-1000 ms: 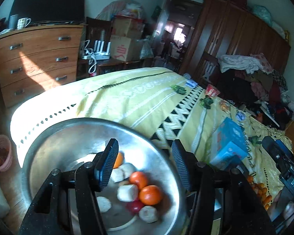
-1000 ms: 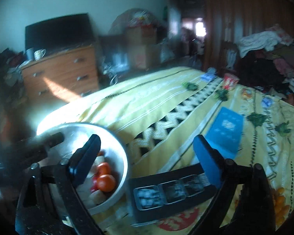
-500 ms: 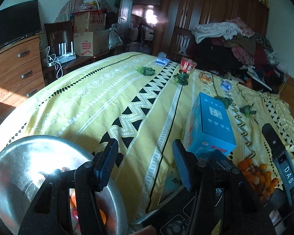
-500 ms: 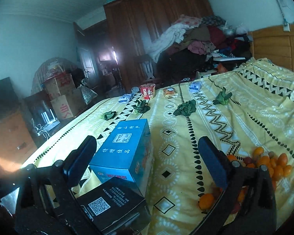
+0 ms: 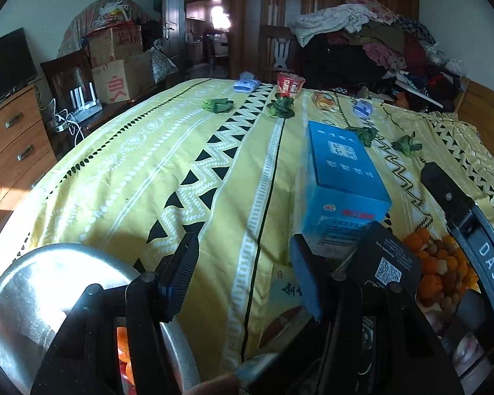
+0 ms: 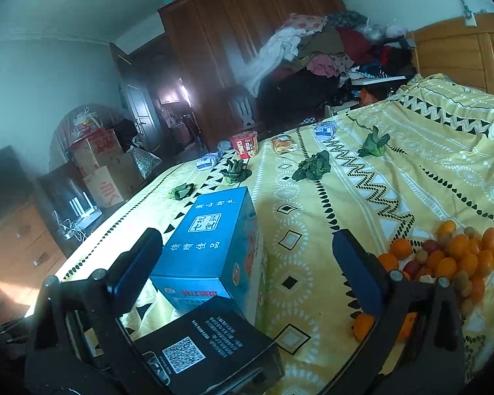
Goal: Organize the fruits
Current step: 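Move both tools back toward the fruit pile, then grasp a large orange with the left tool while the right tool grasps another orange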
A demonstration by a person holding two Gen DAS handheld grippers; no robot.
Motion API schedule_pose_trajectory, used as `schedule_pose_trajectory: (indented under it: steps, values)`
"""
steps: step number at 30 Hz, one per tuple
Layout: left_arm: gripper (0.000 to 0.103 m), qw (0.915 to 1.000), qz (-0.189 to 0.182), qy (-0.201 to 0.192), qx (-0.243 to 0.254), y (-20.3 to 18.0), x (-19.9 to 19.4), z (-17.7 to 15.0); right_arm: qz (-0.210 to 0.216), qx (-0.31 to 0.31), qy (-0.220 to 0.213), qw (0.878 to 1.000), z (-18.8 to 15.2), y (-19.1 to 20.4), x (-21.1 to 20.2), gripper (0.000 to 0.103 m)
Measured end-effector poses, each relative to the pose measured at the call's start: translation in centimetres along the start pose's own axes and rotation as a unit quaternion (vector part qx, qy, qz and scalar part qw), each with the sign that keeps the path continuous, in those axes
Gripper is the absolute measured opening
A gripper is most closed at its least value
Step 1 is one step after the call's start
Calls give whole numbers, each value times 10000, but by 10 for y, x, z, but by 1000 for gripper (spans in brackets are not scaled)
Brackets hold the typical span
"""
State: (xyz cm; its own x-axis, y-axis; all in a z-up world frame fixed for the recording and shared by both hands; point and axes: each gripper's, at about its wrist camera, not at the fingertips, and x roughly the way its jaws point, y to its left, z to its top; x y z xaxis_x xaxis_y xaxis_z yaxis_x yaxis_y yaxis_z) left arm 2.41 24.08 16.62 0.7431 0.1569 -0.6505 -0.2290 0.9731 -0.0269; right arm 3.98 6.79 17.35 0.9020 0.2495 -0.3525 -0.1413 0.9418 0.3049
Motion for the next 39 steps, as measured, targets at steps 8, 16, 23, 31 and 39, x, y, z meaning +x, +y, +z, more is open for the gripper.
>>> schedule_pose_trajectory:
  steps: [8, 16, 23, 31, 39]
  values:
    - [59, 9993, -96, 53, 353, -33, -9, -20, 49, 166, 173, 9997, -5, -2, 0, 103]
    - [59, 9996, 43, -43, -290, 2, -27, -18, 251, 248, 536, 9979, -20, 10, -23, 103]
    - [58, 9961, 393, -415, -667, 19, -53, -17, 376, 50, 293, 9989, -10, -2, -40, 103]
    - [59, 9920, -710, -1044, 21, -70, -119, -5, -24, -678, 518, 9964, 6, -123, -79, 103]
    - [59, 9805, -1901, 26, 502, -182, -65, -46, -1005, -537, 2047, 9722, -18, -297, -66, 69]
